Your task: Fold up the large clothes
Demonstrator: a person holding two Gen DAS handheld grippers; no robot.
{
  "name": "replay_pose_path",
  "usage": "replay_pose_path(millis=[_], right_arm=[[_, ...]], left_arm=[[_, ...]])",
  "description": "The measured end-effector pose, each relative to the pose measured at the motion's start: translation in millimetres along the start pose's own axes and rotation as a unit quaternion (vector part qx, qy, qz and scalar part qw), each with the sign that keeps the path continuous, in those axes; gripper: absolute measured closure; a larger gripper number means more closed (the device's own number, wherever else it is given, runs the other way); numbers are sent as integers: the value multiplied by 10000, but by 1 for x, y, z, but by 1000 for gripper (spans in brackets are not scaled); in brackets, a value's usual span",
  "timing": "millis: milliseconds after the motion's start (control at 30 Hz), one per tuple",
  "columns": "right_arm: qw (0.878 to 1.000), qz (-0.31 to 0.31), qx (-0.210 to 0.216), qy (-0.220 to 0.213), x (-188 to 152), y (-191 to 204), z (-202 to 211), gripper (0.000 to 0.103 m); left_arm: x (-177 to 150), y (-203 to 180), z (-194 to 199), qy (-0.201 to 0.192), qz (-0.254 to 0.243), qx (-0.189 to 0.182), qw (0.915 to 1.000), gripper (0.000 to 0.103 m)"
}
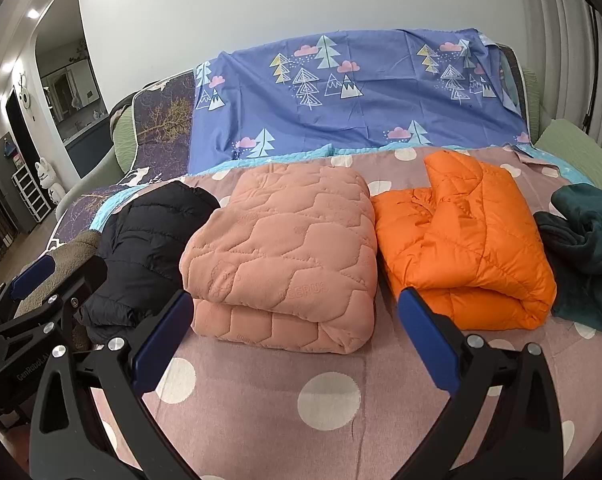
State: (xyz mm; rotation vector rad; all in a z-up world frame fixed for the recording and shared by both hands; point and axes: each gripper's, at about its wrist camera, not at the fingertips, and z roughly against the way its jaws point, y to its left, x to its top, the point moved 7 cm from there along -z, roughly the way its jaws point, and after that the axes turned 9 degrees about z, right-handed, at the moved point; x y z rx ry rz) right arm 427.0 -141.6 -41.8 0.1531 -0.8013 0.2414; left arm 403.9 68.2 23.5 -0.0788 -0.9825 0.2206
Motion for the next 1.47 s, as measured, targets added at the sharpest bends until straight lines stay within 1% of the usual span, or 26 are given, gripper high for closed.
replay_pose_path(millis=[233,400,600,1100,1467], right_arm=[[10000,7,8,9,-1,1,0,1],[10000,9,11,14,-1,1,1,1],[10000,4,-1,12,-2,0,1,1],[10000,4,-15,36,-3,-1,2,1],[10000,5,-13,38,-2,-1,2,1]], left_arm=[[0,-1,0,-1,-13,-11,10000,2],[2,-3,4,-101,-7,-46,9999,2],[0,-4,-1,-18,-16,-4,10000,2],[-3,-5,-4,-4,-83,5,10000,2],[-8,-7,-12,170,-53,-21,9998,2]])
